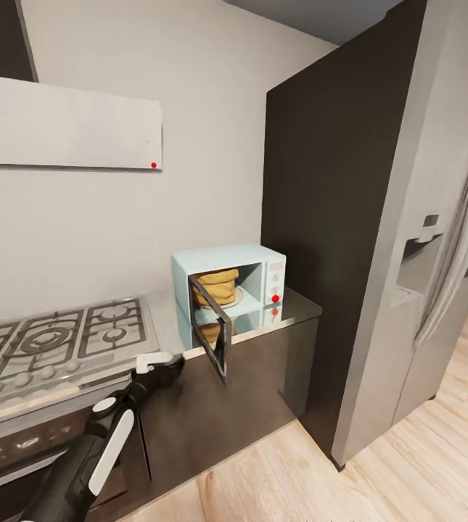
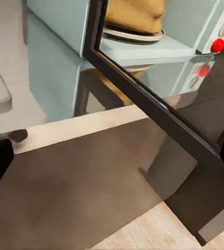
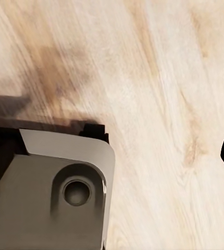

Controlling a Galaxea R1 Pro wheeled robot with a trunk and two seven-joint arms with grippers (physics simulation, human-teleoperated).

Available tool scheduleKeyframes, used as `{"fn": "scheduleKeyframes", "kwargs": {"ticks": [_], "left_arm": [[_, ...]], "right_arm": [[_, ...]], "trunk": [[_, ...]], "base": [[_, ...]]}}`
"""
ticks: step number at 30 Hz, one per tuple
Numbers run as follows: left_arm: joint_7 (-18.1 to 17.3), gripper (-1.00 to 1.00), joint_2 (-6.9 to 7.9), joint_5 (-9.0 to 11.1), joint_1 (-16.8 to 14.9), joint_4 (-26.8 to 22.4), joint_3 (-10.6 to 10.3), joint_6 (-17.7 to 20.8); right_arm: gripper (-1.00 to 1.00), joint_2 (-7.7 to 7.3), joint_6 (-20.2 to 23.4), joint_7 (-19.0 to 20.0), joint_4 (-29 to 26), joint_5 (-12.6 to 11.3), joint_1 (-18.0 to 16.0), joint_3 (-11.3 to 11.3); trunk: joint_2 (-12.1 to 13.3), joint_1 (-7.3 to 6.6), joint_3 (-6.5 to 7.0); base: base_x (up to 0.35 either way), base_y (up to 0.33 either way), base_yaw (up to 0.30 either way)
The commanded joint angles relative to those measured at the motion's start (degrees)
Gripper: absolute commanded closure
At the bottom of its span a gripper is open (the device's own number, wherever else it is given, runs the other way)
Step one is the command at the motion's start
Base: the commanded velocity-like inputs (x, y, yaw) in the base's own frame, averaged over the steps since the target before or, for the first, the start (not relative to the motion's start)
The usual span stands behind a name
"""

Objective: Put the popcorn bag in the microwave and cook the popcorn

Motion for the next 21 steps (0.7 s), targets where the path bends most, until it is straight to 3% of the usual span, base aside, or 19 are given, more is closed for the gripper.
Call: {"fn": "scheduleKeyframes", "kwargs": {"ticks": [1, 11, 21], "left_arm": [[0.00, -1.00, 0.04, 0.39, -0.03, -0.04, -0.04, -0.13], [0.09, -1.00, -0.11, 0.41, -0.03, -0.09, 0.03, -1.01], [0.52, -1.00, -1.95, 0.31, -0.04, -0.19, 0.11, -1.25]], "right_arm": [[-1.00, -0.02, -0.07, 0.11, 0.14, 0.47, -0.09, -0.48], [-1.00, -0.09, -0.10, 0.10, 0.14, 0.47, -0.09, -0.48], [-1.00, -0.16, -0.19, 0.10, 0.14, 0.47, -0.09, -0.48]], "trunk": [[-0.05, 0.00, -0.05], [-0.05, 0.00, 0.25], [-0.05, 0.00, 0.53]], "base": [[0.000, 0.000, -0.228], [0.000, 0.000, -0.230], [0.000, 0.000, -0.223]]}}
